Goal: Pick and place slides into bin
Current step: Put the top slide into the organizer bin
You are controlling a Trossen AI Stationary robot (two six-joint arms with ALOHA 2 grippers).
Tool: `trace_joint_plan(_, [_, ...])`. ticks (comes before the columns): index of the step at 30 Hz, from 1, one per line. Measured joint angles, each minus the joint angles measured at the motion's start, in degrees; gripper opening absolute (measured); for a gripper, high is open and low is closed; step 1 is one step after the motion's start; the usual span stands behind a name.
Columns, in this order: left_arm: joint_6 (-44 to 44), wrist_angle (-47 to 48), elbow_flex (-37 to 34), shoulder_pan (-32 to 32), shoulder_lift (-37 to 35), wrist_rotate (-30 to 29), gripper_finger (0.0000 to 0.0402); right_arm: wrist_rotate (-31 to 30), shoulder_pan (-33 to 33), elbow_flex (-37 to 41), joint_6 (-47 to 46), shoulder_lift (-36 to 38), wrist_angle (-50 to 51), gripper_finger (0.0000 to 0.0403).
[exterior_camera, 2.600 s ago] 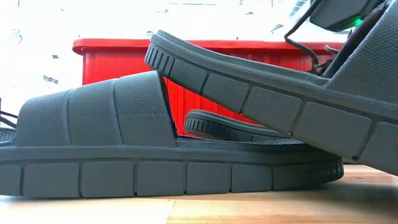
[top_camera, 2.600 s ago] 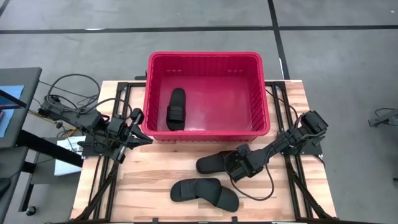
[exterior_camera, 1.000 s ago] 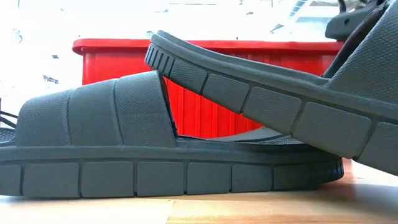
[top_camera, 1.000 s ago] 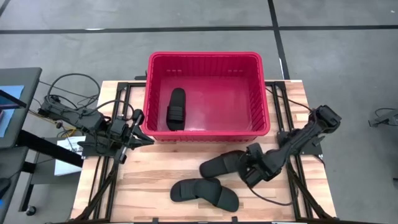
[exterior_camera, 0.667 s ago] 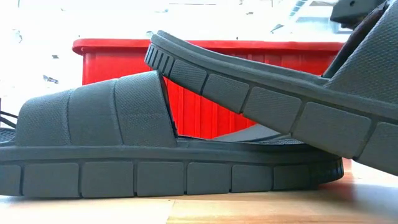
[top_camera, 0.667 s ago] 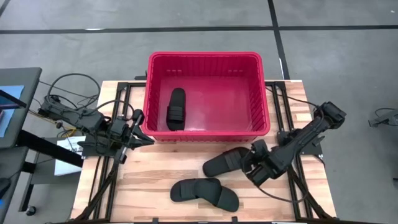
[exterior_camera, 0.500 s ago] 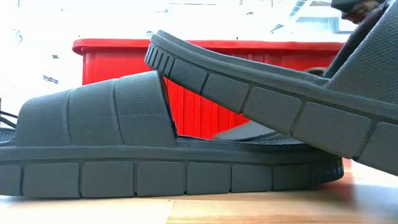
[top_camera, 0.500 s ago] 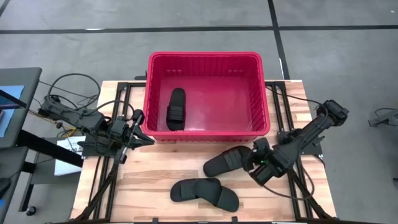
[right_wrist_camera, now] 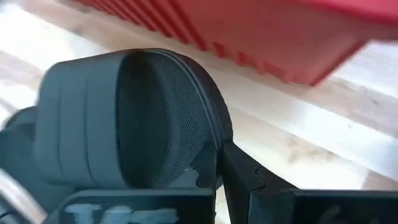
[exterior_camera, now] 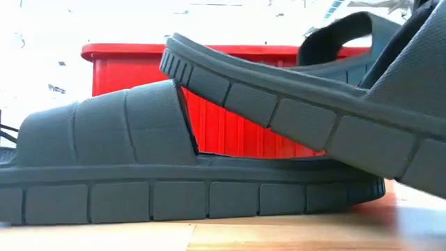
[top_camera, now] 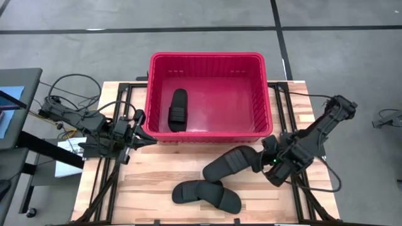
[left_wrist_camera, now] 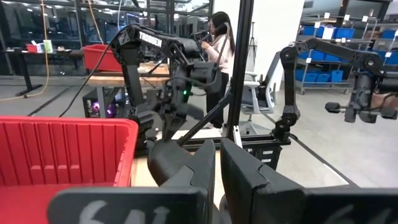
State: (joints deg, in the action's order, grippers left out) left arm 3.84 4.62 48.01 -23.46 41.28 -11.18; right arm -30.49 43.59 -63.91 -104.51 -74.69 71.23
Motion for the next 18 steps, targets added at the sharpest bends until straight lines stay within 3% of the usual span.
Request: trace_joint_plan(18, [0.04, 0.00, 0.00, 0.00, 0.00, -1.51, 0.0015, -18.27, -1.13, -9.83, 9.19, 1.38, 2.29, 0.0000])
